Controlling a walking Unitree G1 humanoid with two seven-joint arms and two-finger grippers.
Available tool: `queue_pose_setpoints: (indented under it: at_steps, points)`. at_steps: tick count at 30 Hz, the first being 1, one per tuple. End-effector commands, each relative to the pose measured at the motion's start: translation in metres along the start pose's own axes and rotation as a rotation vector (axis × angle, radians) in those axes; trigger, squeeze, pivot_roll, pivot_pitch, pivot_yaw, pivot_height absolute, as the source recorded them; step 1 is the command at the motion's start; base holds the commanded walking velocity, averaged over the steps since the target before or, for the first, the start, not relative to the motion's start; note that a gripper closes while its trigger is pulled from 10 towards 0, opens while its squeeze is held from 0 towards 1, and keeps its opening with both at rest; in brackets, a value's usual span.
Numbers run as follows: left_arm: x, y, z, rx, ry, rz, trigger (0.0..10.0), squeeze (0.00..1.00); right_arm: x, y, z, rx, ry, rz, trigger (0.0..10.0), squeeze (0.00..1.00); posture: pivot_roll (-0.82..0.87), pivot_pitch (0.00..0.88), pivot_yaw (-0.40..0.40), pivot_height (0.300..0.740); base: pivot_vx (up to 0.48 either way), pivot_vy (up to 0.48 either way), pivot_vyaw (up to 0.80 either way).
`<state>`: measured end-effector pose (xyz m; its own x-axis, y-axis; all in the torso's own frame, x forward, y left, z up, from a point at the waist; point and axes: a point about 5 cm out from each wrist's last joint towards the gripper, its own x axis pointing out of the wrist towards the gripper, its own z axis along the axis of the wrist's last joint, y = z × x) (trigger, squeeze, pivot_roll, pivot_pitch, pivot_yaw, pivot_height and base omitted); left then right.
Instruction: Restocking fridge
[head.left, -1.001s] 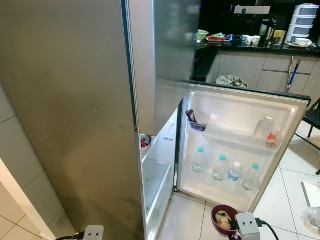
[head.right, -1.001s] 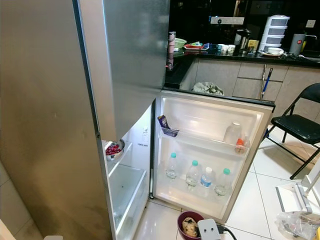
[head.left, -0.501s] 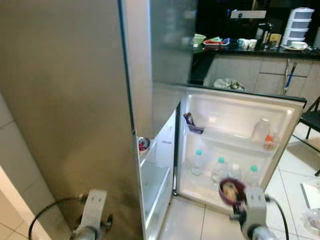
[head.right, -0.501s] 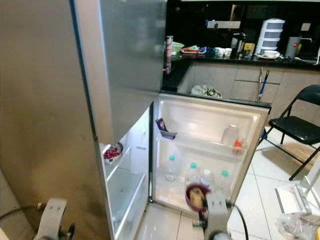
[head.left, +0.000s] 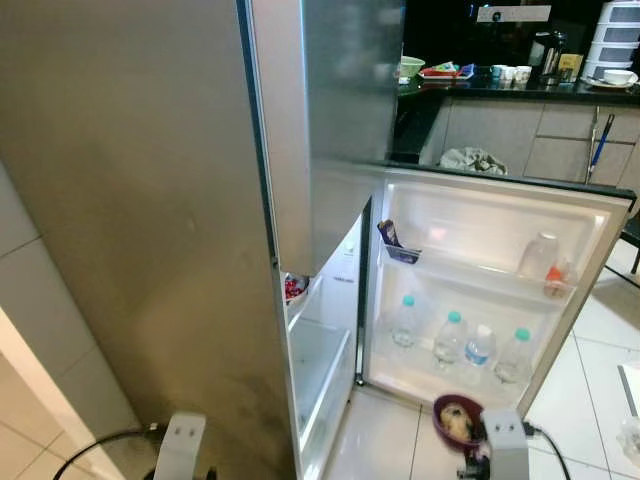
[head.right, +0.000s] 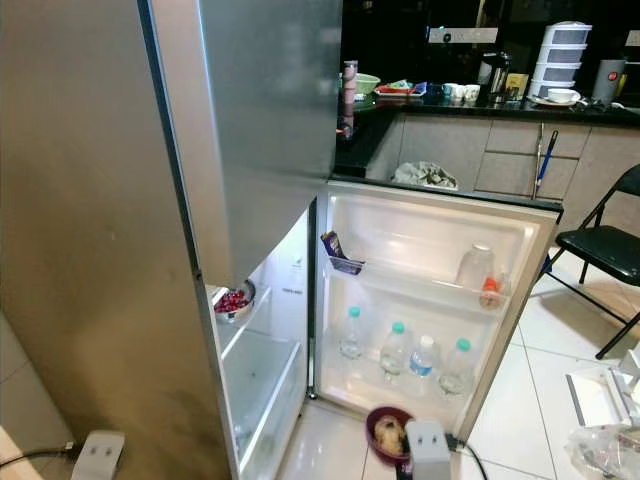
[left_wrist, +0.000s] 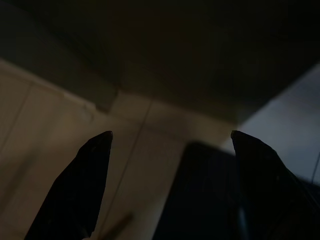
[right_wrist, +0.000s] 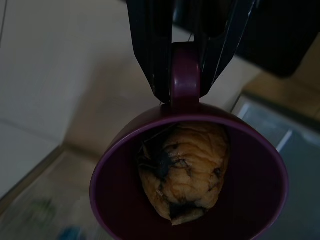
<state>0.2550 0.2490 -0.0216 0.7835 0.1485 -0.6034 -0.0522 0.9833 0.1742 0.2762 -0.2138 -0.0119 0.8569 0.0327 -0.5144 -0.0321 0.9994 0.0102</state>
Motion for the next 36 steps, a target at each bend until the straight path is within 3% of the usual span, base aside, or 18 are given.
queue_pose_setpoints:
  at_steps: [1,3,4,5,8,10,14,17,20,23,27,32,36]
  points:
    - [0.001,0.002,0.007,-0.02,-0.035,0.015,10.0,0.0,0.003,-0.007,0.017,0.022,-0.058,-0.021,10.0,0.0,-0.04,0.052,0.013,0.734,0.0,0.0,0.0]
    - [0.0,0.0,0.002,-0.018,-0.022,0.01,10.0,0.0,0.003,-0.007,0.016,0.024,-0.057,-0.023,10.0,0.0,-0.04,0.052,0.013,0.734,0.0,0.0,0.0]
    - [-0.008,-0.006,-0.027,0.004,0.062,-0.007,10.0,0.0,-0.002,-0.002,-0.004,0.014,-0.006,-0.01,10.0,0.0,-0.05,0.056,0.014,0.734,0.0,0.0,0.0]
    - [-0.008,-0.006,-0.027,0.004,0.062,-0.007,10.0,0.0,-0.002,-0.002,-0.004,0.014,-0.006,-0.01,10.0,0.0,-0.05,0.056,0.014,0.734,0.0,0.0,0.0]
    - [-0.02,-0.015,-0.064,0.012,0.167,-0.03,10.0,0.0,-0.015,0.009,-0.042,-0.017,0.095,0.027,10.0,0.0,-0.05,0.056,0.014,0.734,0.0,0.0,0.0]
    - [-0.024,-0.017,-0.072,0.007,0.189,-0.035,10.0,0.0,-0.021,0.013,-0.055,-0.022,0.128,0.042,10.0,0.0,-0.05,0.058,0.007,0.734,0.0,0.0,0.0]
    - [-0.022,-0.019,-0.069,0.004,0.181,-0.041,10.0,0.0,-0.023,0.014,-0.061,-0.024,0.145,0.043,10.0,0.0,-0.05,0.057,0.006,0.734,0.0,0.0,0.0]
    - [-0.016,-0.017,-0.055,0.01,0.149,-0.036,10.0,0.0,-0.018,0.011,-0.05,-0.02,0.121,0.031,10.0,0.0,-0.05,0.054,0.008,0.734,0.0,0.0,0.0]
    - [-0.004,-0.011,-0.02,0.009,0.063,-0.018,10.0,0.0,-0.006,0.0,-0.016,-0.01,0.034,-0.01,10.0,0.0,-0.05,0.046,0.016,0.734,0.0,0.0,0.0]
    - [0.0,-0.007,-0.005,0.002,0.025,-0.005,10.0,0.0,-0.002,-0.007,0.0,-0.003,-0.006,-0.04,10.0,0.0,-0.06,0.043,0.016,0.734,0.0,0.0,0.0]
    - [-0.002,-0.009,-0.012,0.006,0.047,-0.009,10.0,0.0,-0.002,-0.007,-0.003,-0.008,0.006,-0.042,10.0,0.0,-0.06,0.039,0.013,0.734,0.0,0.0,0.0]
    - [-0.006,-0.019,-0.027,-0.018,0.079,-0.023,10.0,0.0,-0.01,0.004,-0.029,-0.027,0.067,-0.006,10.0,0.0,-0.05,0.028,0.007,0.734,0.0,0.0,0.0]
    - [-0.007,-0.018,-0.032,-0.004,0.105,-0.025,10.0,0.0,-0.01,0.005,-0.031,-0.003,0.072,-0.022,10.0,0.0,-0.05,0.02,0.023,0.734,0.0,0.0,0.0]
